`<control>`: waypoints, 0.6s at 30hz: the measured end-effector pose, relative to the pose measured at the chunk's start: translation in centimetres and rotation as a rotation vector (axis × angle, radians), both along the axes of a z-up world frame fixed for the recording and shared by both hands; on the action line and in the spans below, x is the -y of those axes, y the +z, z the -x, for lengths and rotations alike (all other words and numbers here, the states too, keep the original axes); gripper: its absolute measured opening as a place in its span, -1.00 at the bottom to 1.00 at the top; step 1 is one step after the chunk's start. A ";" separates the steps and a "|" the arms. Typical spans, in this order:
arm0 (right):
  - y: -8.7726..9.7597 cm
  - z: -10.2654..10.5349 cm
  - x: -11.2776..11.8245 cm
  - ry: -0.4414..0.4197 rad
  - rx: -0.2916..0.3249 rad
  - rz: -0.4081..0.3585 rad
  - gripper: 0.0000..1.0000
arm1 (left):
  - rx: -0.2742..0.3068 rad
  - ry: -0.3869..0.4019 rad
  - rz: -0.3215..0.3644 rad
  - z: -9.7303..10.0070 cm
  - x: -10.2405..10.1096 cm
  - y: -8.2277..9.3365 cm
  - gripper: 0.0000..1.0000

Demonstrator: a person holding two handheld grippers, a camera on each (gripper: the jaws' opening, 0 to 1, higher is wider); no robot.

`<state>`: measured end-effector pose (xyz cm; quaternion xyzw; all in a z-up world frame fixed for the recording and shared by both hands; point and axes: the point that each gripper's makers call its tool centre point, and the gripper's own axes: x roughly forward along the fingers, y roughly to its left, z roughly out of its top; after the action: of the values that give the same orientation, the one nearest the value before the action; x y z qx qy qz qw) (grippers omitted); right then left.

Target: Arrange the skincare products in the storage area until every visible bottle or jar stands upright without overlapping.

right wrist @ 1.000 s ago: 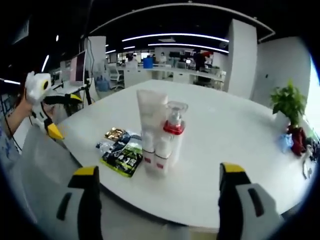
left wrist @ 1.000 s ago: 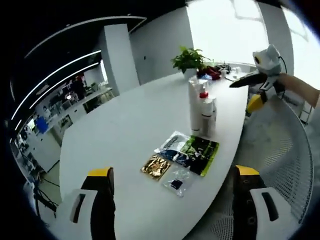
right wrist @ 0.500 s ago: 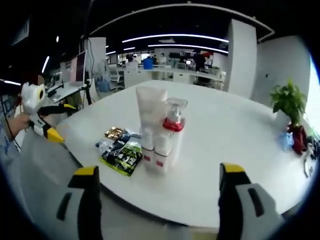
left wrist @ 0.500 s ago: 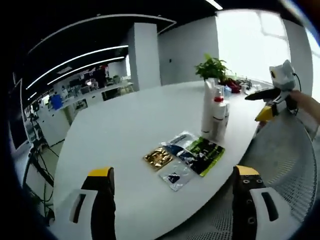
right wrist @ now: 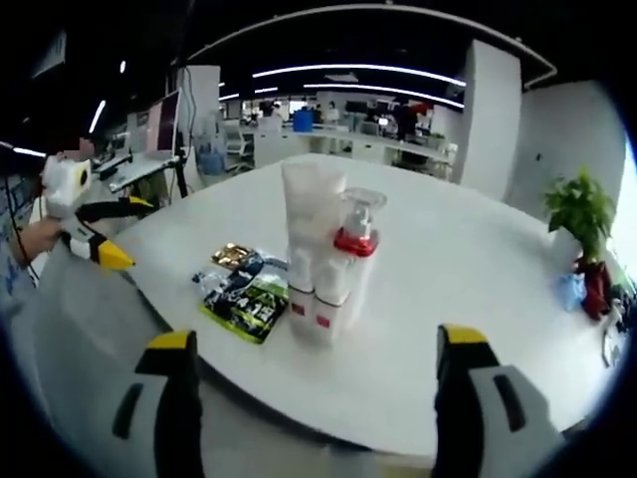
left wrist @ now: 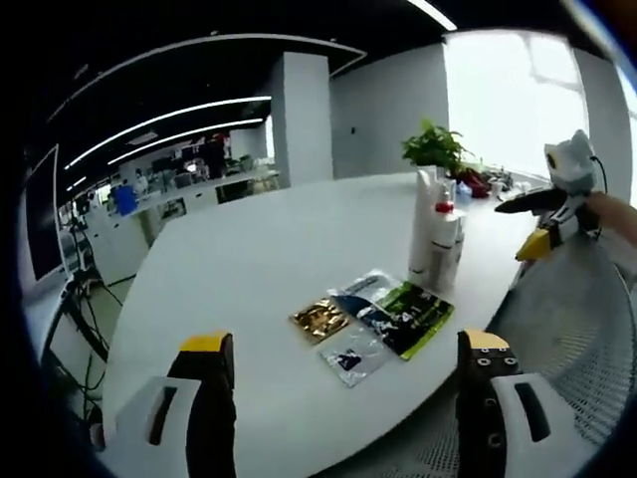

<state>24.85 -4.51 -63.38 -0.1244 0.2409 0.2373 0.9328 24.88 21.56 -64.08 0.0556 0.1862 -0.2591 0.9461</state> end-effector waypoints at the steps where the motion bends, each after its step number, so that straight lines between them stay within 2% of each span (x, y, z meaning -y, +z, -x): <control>1: 0.0 0.0 0.0 0.004 0.000 -0.001 0.99 | 0.001 0.000 0.002 0.0 0.0 0.0 0.80; 4: -0.3 -0.1 0.1 -0.001 -0.026 -0.015 0.99 | -0.004 0.005 0.019 0.0 0.1 0.0 0.79; 6: -0.3 -0.1 0.1 0.000 -0.025 -0.017 0.99 | 0.011 0.012 0.016 -0.2 -0.1 0.1 0.79; 18: -0.3 -0.1 -0.1 0.014 -0.021 -0.030 0.99 | 0.006 0.017 0.037 -0.2 -0.1 -0.2 0.74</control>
<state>24.91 -4.40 -63.68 -0.1096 0.2465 0.2486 0.9303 25.12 21.68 -64.26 0.0374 0.1792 -0.2541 0.9497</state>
